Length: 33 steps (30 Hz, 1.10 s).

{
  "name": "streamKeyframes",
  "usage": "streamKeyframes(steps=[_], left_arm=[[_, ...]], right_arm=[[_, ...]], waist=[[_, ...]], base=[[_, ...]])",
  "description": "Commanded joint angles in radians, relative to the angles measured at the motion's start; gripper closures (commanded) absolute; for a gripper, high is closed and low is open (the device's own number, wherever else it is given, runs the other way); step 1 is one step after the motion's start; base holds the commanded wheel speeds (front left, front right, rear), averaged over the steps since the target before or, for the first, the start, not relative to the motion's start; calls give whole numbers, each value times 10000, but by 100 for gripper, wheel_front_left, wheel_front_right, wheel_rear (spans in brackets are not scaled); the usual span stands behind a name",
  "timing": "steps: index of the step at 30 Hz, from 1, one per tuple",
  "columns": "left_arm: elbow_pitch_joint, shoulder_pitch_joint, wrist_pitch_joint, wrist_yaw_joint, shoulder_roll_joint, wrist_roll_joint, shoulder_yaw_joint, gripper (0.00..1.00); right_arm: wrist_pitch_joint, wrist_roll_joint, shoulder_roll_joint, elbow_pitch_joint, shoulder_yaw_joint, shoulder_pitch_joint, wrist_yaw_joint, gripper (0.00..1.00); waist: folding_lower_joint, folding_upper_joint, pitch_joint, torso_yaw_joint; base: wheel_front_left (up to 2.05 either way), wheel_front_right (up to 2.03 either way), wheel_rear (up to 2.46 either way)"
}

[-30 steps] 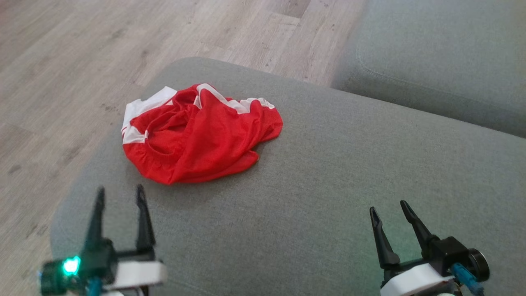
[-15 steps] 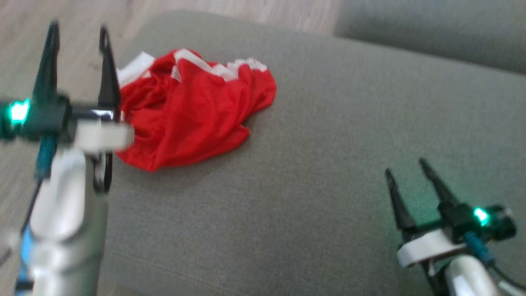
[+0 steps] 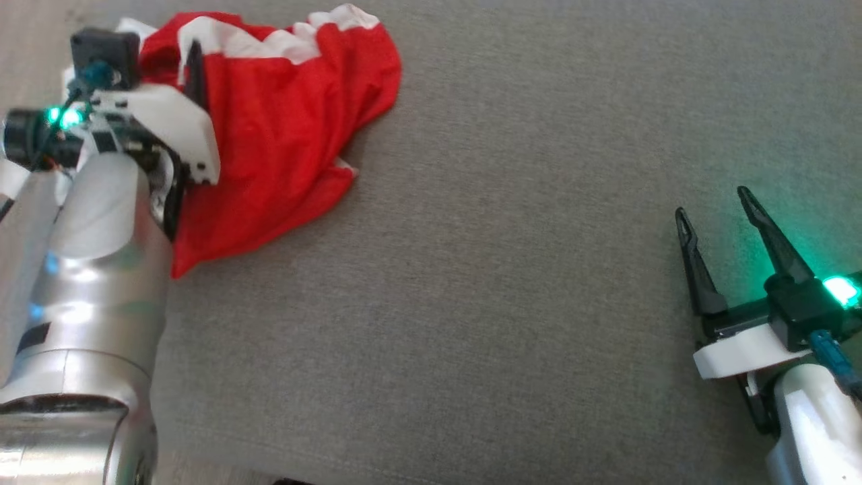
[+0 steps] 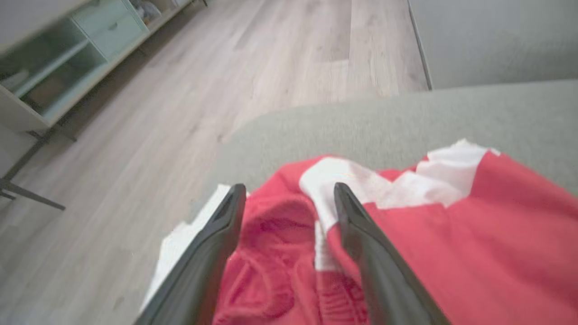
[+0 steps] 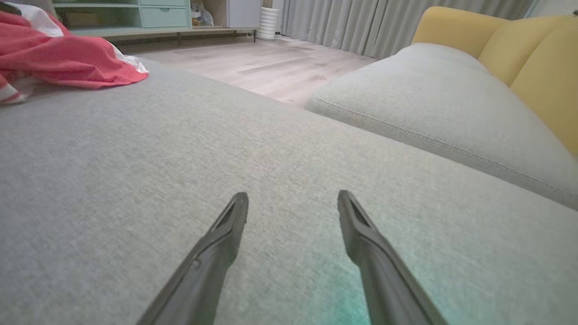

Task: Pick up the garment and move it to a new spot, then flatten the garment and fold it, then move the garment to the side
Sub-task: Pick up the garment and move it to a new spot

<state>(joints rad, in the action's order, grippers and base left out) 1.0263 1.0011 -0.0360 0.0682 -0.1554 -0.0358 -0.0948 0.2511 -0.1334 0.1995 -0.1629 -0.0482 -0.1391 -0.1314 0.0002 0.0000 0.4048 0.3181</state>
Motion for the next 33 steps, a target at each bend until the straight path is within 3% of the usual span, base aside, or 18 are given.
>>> streamKeyframes(steps=[1, 4, 5, 6, 13, 21, 24, 27, 33], left_arm=[[10, 424, -44, 70, -509, -93, 213, 0], [822, 481, -240, 246, -487, -119, 49, 0], [953, 518, -119, 277, -506, -101, -10, 55], [1024, 561, 96, 277, -539, -55, -75, 100], [1102, 1289, 1558, 252, -651, 179, -462, 100], [457, 2243, 2480, 385, -655, 574, -1154, 100], [27, 2499, 2516, 495, -519, 573, -1428, 100], [-472, 2628, 2073, 609, -179, -5, -1702, 100], [-1868, 2375, 1086, 621, 99, -2086, -3052, 100]], right_arm=[[107, -75, 76, 333, -121, -77, 7, 0], [107, -70, 23, 361, -65, -57, 7, 0], [107, -72, -1, 367, -56, -53, 7, 0], [107, -74, -21, 369, -47, -54, 7, 0], [107, -13, -265, 252, -103, -205, 7, 0], [107, 239, -971, -68, -418, 15, 7, 0], [107, 350, -1205, -135, -479, 290, 7, 0], [107, 537, -1406, -187, -520, 644, 7, 0], [107, 1323, -1486, -64, -798, 900, 7, 0]], waist=[[-2, 0, 231, -255], [-2, 0, 310, -337], [-2, 0, 330, -356], [-2, 0, 350, -368], [-2, 0, 96, -401], [-2, 0, -1603, -1173], [-2, 0, -2339, -1740], [-2, 0, -3183, -2795], [-2, 0, -3726, -4664]], base=[[0, 0, 0], [0, 0, 0], [0, 0, 0], [0, 0, 0], [0, 0, 0], [0, 0, 0], [0, 0, 0], [0, 0, 0], [0, 0, 0]])
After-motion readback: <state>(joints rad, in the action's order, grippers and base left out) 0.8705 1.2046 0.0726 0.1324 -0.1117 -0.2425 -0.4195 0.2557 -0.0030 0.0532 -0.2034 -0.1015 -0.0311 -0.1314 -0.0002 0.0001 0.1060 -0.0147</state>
